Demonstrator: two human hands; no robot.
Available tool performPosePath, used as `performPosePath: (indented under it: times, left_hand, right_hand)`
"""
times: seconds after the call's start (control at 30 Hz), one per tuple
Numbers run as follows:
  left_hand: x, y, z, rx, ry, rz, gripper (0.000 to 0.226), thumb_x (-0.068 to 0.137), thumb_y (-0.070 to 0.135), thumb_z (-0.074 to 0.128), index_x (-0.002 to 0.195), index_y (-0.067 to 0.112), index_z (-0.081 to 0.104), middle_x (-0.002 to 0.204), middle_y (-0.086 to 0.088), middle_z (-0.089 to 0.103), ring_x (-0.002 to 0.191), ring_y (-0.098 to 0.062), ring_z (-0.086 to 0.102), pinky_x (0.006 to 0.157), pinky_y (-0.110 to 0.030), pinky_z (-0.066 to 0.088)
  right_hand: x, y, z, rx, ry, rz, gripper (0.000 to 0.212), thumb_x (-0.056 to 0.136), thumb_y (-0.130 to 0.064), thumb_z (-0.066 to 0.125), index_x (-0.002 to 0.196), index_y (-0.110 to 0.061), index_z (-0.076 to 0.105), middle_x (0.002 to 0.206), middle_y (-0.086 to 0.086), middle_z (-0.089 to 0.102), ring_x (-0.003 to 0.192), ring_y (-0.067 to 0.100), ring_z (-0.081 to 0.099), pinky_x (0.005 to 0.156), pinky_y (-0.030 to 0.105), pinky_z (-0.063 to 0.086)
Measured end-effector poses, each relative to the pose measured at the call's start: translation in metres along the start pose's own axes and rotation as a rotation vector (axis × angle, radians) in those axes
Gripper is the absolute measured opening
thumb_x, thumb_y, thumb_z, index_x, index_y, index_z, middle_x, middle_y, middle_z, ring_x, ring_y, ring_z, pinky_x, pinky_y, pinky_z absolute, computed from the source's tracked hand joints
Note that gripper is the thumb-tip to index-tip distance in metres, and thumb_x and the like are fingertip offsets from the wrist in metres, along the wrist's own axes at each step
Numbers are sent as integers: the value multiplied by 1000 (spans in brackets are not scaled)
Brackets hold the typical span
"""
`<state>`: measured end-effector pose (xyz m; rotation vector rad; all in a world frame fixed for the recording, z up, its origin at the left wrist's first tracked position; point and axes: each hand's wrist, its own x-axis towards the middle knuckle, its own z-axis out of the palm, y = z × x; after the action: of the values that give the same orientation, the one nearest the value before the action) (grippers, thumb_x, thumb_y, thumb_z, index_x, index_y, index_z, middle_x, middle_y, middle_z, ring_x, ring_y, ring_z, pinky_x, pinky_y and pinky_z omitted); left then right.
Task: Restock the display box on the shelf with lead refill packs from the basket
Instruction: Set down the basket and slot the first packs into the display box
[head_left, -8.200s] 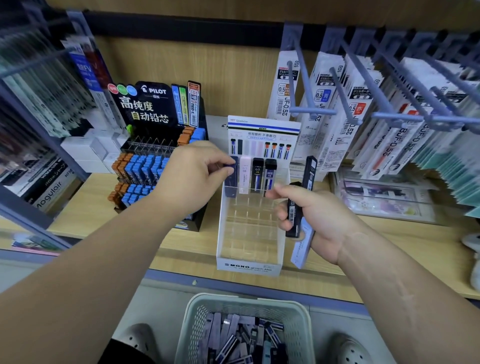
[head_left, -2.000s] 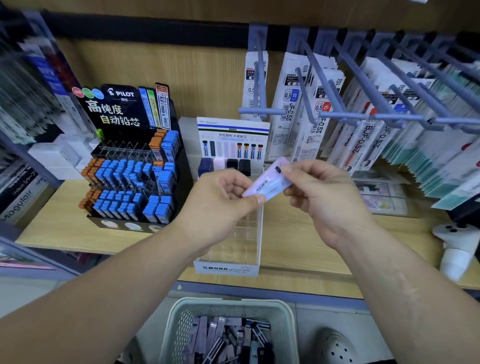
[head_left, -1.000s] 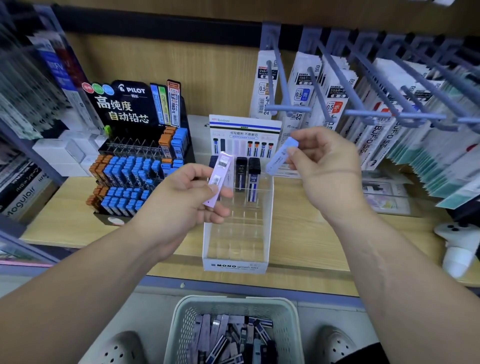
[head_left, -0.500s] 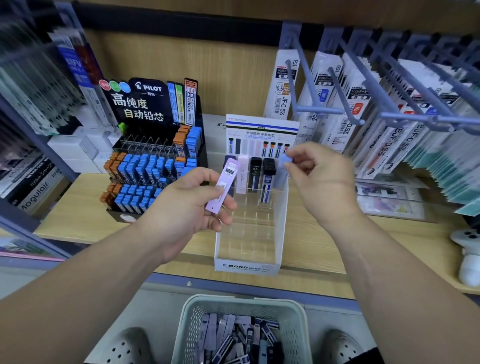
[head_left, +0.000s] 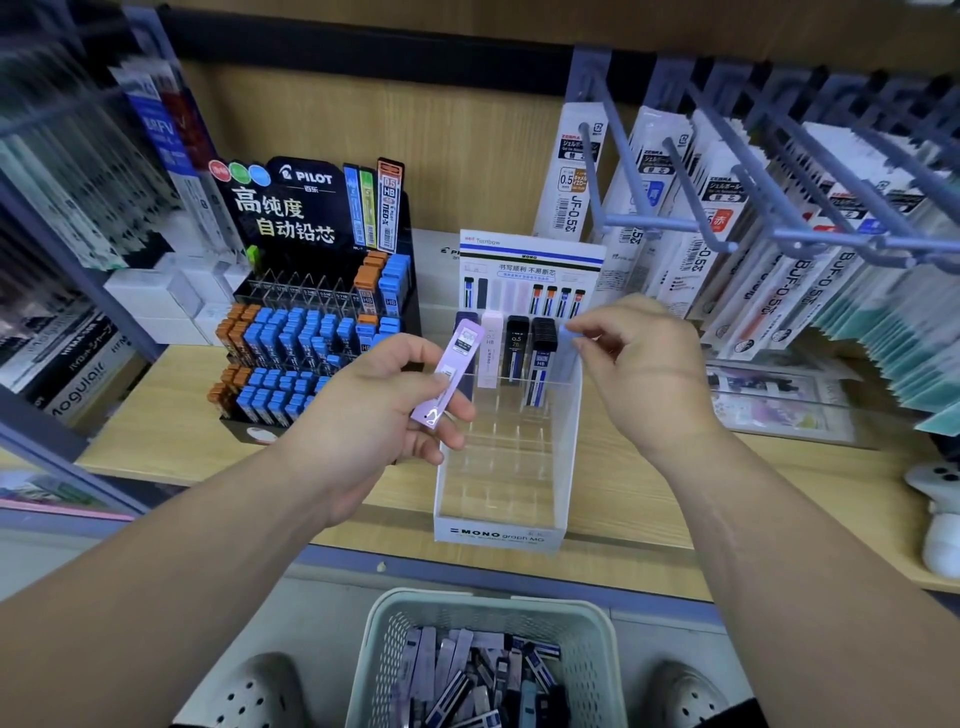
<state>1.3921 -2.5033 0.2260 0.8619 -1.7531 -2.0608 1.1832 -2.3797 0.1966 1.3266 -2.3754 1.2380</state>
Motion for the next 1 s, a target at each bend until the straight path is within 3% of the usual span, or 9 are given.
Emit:
performPosePath:
  times: [0.13, 0.27, 0.4, 0.53, 0.67, 0.77, 0.9, 1.0]
  left_hand:
    - [0, 0, 1, -13, 21, -2, 15, 103, 12, 44, 106, 7, 58, 87, -21, 69, 64, -28, 59, 55, -35, 45]
    - [1, 0, 2, -2, 63, 27, 16, 103, 11, 44, 100, 8, 59, 88, -17, 71, 65, -25, 61, 58, -36, 46]
    - [1, -1, 5, 99, 109, 134, 5, 99, 7, 54, 99, 8, 60, 88, -11, 74, 71, -23, 68, 62, -34, 54]
    - [-2, -6, 12, 228, 103, 294, 11, 91, 3, 66, 87, 13, 63, 86, -16, 71, 74, -27, 70, 64, -35, 56]
    - [-1, -18, 10, 412, 137, 382, 24, 79, 10, 80, 76, 23, 59, 73, -17, 64, 57, -26, 54, 56, -42, 48]
    - [0, -21, 11, 488, 170, 419, 30, 72, 12, 83, 79, 22, 56, 74, -6, 62, 68, -29, 59, 63, -49, 54]
    - [1, -23, 0, 730, 244, 481, 33, 73, 26, 83, 90, 27, 55, 83, 9, 59, 79, -12, 56, 68, -27, 48]
    - [6, -24, -12, 671, 253, 329, 26, 84, 19, 70, 102, 29, 55, 87, 7, 62, 79, -13, 60, 73, -35, 53]
  right_hand:
    - [0, -1, -2, -14, -18, 39, 17, 89, -12, 72, 102, -20, 79, 94, -1, 64, 79, 18, 61, 79, 37, 54]
    - [-2, -10, -7, 42, 25, 76, 18, 89, -14, 69, 103, -23, 76, 86, -10, 63, 71, 10, 59, 79, 36, 55]
    - [-8, -39, -12, 392, -37, 254, 13, 91, -24, 71, 80, -30, 74, 71, -5, 71, 68, 16, 69, 65, 32, 55]
    - [-24, -63, -4, 639, -208, 336, 3, 84, -20, 80, 84, -21, 77, 68, 1, 73, 61, 15, 69, 55, 23, 49]
    - [-29, -68, 8, 765, -195, 415, 13, 82, -6, 79, 89, -16, 75, 74, 6, 75, 65, 19, 68, 60, 28, 53]
    - [-28, -72, 10, 753, -194, 454, 18, 83, 0, 77, 92, -15, 72, 77, 9, 74, 65, 22, 68, 62, 29, 56]
    - [-22, -65, 10, 466, -143, 302, 21, 83, -5, 78, 87, -25, 73, 78, 2, 74, 70, 22, 71, 67, 36, 60]
    - [-19, -61, 13, 348, -138, 230, 26, 84, -7, 75, 84, -32, 71, 76, -8, 73, 71, 10, 70, 71, 33, 60]
